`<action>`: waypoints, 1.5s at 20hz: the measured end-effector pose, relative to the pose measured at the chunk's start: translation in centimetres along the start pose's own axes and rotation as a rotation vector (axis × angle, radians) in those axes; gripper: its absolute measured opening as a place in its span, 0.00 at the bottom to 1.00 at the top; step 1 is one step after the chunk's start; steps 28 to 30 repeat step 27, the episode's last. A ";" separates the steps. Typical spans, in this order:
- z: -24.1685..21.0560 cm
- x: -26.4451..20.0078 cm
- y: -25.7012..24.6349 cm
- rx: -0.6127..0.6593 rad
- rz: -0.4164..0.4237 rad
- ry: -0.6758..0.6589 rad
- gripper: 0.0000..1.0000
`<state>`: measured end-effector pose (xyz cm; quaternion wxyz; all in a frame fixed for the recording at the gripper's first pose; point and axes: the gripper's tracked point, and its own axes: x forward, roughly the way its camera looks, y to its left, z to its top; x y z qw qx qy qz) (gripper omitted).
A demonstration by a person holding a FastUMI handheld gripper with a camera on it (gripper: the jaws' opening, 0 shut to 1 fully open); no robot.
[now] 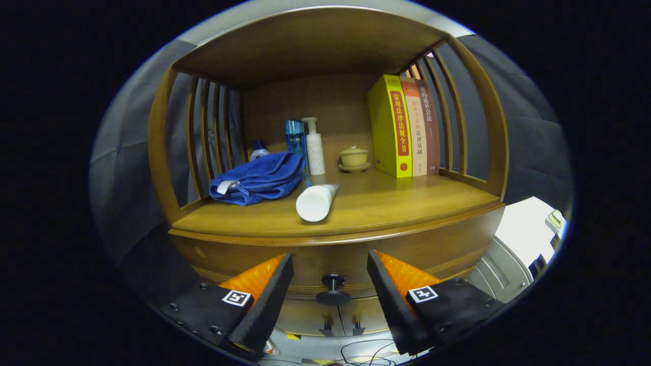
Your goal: Pull open the drawer, take out the items inside it, and place them on the countertop above the cabinet.
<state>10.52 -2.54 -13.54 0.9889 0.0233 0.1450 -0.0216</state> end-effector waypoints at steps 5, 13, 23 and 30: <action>4.4 -4.3 0.3 -0.004 0.010 -0.087 0.97; 10.6 -12.9 1.2 -0.009 0.015 -0.264 0.97; 10.4 -16.5 1.0 -0.007 0.012 -0.285 0.97; 10.7 -16.5 1.3 -0.026 0.007 -0.295 0.97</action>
